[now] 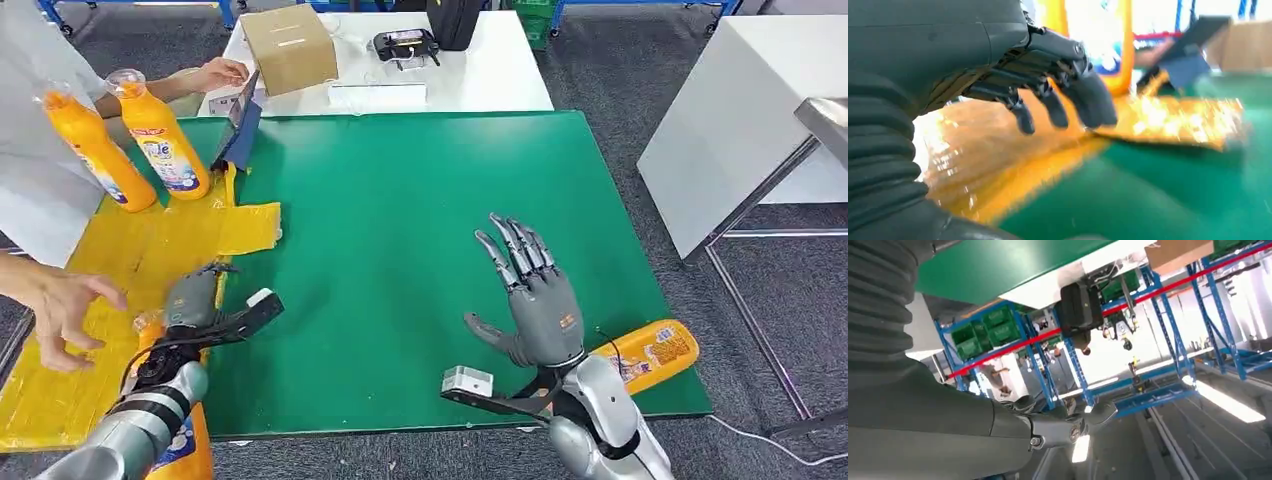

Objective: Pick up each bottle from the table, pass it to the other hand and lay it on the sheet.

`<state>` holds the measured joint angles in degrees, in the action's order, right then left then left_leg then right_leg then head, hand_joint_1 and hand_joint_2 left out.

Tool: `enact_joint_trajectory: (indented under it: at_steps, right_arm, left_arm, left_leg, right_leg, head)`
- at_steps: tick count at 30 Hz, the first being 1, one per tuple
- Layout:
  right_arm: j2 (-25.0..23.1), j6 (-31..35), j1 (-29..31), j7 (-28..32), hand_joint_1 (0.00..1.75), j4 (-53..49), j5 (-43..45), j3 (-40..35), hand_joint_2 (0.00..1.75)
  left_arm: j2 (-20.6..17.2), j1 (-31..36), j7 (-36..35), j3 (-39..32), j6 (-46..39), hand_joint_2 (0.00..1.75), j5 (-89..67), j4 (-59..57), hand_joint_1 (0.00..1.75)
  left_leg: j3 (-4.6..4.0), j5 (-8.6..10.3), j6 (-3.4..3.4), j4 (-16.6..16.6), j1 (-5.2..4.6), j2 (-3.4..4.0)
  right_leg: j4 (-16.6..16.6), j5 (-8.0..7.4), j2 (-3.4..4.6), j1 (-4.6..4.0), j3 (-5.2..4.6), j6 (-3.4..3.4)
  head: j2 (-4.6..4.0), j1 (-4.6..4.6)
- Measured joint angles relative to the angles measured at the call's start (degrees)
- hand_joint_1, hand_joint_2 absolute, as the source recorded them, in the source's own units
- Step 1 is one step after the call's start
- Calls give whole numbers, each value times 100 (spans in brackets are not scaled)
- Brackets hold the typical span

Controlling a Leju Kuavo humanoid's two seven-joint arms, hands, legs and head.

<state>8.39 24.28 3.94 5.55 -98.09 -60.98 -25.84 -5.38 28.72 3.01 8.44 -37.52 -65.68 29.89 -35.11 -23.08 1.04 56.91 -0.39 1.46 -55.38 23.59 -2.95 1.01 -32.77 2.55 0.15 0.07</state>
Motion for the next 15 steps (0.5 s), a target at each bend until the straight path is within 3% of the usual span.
enact_joint_trajectory:
  at_steps: [9, 15]
  right_arm:
    - [4, -81, -70, -68, 0, 2, -348, 74, 175]
    - [490, -1292, -259, 656, 0, -92, 995, 53, 175]
  left_arm:
    - [603, -772, 1520, -1363, -241, 175, 73, 1645, 0]
    - [824, -1364, 1880, -1421, -75, 175, 1747, 2939, 0]
  left_leg:
    - [0, -1, 1, 0, -6, -5]
    - [-12, 0, 6, 2, -8, -10]
  right_leg:
    - [0, 12, -2, 11, 4, 6]
    - [1, 11, -7, 13, -5, 12]
  head:
    - [0, 2]
    - [0, 2]
